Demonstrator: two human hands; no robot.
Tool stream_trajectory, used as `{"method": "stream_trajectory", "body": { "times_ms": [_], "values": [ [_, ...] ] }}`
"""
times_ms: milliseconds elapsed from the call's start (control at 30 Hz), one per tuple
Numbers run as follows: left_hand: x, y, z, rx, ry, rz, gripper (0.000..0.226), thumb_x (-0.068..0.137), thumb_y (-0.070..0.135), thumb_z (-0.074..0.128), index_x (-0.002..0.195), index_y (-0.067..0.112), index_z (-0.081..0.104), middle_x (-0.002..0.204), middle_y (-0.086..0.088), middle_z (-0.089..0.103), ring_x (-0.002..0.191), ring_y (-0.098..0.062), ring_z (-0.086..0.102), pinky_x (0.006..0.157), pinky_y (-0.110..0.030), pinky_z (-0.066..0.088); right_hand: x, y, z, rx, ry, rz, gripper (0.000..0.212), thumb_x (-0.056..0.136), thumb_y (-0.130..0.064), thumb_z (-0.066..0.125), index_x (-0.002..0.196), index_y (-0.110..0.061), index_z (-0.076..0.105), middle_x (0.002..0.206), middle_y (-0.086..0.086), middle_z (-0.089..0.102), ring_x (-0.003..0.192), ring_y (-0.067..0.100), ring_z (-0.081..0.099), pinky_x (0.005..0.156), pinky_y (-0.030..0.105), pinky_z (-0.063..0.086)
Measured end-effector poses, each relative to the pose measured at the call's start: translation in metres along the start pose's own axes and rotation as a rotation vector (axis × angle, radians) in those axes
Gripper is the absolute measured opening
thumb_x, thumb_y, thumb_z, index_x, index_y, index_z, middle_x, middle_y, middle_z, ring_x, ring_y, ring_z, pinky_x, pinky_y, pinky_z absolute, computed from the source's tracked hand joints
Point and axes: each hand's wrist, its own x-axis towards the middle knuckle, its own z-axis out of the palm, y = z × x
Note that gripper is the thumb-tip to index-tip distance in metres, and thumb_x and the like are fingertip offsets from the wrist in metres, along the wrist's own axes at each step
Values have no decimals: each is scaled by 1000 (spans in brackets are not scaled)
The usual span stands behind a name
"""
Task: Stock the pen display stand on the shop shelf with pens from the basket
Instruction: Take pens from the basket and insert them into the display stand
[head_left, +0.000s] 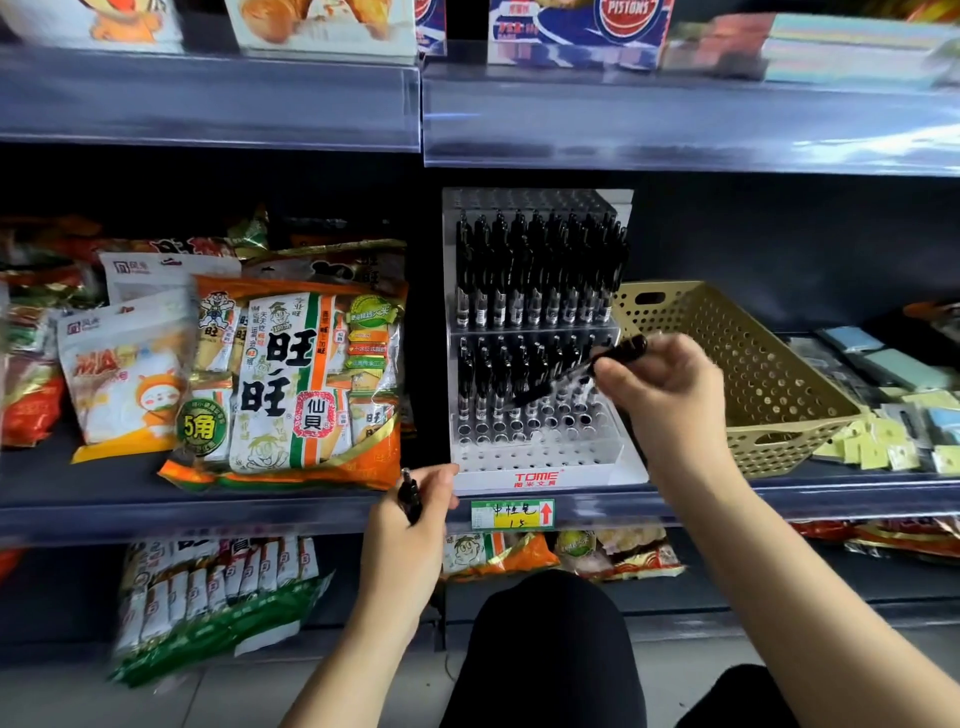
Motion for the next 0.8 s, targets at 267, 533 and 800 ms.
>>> {"method": "stream_trajectory", "body": {
  "times_ms": [267,533,800],
  "values": [
    [0,1,-4,10,5,-24,14,92,32,54,89,31,67,74,7,64,59,-5,50,59,-23,39,32,3,13,-723,-59,-458,19,83,-12,69,100,-6,64,83,-3,63,74,11,59,67,13,45],
    [3,-1,-11,20,14,-23,19,93,32,52,83,32,69,70,8,60,61,-8,49,64,-27,40,43,20,22,-815,-83,-413,16,84,-13,69,97,-4,67,84,5,67,75,19,62,71,28,51],
    [4,1,-12,28,16,-29,19,93,34,52,83,33,69,70,9,61,62,-6,51,65,-27,40,42,39,30,-1045,-144,-271,19,87,-26,64,82,-8,67,71,9,66,65,27,62,63,33,53]
  ]
}}
